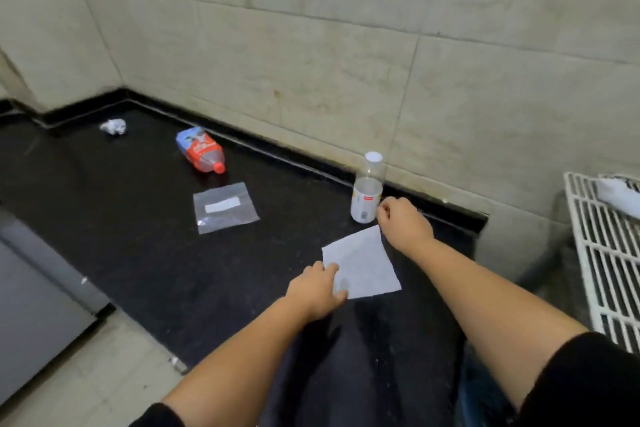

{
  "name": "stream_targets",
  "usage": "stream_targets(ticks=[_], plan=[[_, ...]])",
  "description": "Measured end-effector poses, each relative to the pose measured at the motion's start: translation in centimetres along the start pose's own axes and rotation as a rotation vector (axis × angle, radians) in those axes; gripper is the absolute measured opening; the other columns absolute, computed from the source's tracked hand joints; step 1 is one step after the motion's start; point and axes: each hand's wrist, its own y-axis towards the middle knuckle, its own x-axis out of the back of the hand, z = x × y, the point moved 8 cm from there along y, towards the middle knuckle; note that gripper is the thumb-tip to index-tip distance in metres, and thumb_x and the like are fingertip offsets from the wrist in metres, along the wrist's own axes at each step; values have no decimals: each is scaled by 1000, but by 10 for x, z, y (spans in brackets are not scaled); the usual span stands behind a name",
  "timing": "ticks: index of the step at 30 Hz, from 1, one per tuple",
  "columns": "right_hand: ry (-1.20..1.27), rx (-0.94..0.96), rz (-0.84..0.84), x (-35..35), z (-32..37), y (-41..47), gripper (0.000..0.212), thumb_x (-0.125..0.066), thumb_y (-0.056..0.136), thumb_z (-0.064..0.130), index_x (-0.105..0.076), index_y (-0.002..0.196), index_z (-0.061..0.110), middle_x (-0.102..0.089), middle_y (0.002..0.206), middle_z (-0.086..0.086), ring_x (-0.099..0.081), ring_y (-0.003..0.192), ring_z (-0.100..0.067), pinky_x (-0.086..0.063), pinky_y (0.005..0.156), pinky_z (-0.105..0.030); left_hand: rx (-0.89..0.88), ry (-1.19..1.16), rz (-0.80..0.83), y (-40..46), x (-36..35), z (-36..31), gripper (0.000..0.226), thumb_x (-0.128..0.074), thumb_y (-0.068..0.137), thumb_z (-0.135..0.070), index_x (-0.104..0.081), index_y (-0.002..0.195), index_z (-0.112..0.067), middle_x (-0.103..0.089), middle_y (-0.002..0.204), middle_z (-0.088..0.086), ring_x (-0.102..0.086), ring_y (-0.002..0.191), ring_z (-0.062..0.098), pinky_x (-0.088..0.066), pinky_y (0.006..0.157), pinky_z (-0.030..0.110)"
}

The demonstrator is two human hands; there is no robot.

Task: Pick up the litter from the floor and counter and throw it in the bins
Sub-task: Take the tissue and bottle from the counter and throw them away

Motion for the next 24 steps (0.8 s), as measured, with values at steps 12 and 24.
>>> stream_targets(ticks=[12,24], plan=[[-169,14,26,2,28,138,53,-44,95,37,-26,145,28,-20,153,-17,-50,120,-43,-47,97,-48,-309,309,158,103,-36,-8,76,-50,85,-53,-16,149,-28,-11,157,18,-12,146,36,-20,114,53],[-80,14,8,-3,21,92,45,-53,93,34,-39,130,11,-37,131,-19,-55,103,-42,-44,76,-39,-17,59,27,70,-19,49,36,-42,89,1,-47,124,-7,-41,129,12,-42,121,30,-47,92,42]])
